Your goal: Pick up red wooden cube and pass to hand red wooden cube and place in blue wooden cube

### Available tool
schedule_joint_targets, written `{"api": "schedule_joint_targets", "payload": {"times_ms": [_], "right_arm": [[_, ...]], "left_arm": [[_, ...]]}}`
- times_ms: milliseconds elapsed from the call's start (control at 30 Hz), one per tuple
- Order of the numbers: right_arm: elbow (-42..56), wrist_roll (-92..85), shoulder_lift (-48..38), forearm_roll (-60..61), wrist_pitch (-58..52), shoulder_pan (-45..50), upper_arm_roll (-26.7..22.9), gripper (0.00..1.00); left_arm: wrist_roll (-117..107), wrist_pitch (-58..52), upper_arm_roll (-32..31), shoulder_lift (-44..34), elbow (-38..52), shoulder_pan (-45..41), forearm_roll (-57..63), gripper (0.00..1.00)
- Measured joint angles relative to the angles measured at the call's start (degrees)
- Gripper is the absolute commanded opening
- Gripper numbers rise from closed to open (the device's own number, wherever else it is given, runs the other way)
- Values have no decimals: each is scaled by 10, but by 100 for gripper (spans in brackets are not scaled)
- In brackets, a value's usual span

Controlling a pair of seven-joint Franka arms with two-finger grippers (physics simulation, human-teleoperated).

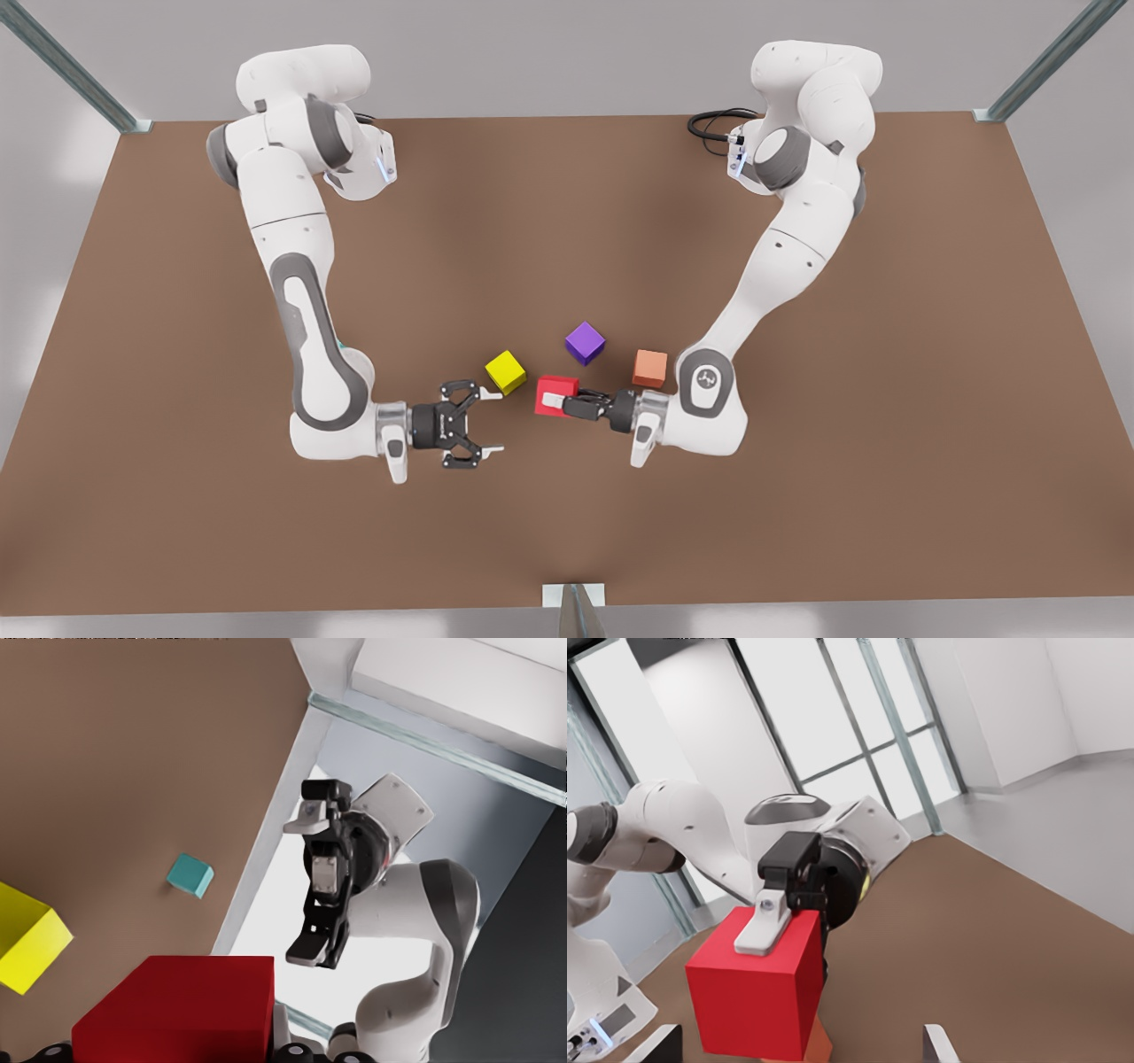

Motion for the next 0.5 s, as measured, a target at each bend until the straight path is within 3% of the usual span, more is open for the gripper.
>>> {"api": "schedule_joint_targets", "payload": {"times_ms": [200, 500], "right_arm": [[-66, -79, -31, 36, 6, 5, 11, 100], [-92, -163, -31, 59, 31, 11, 37, 100]], "left_arm": [[46, 16, -1, 1, 1, -2, -1, 44], [90, 27, -2, 0, 1, -3, -1, 44]]}}
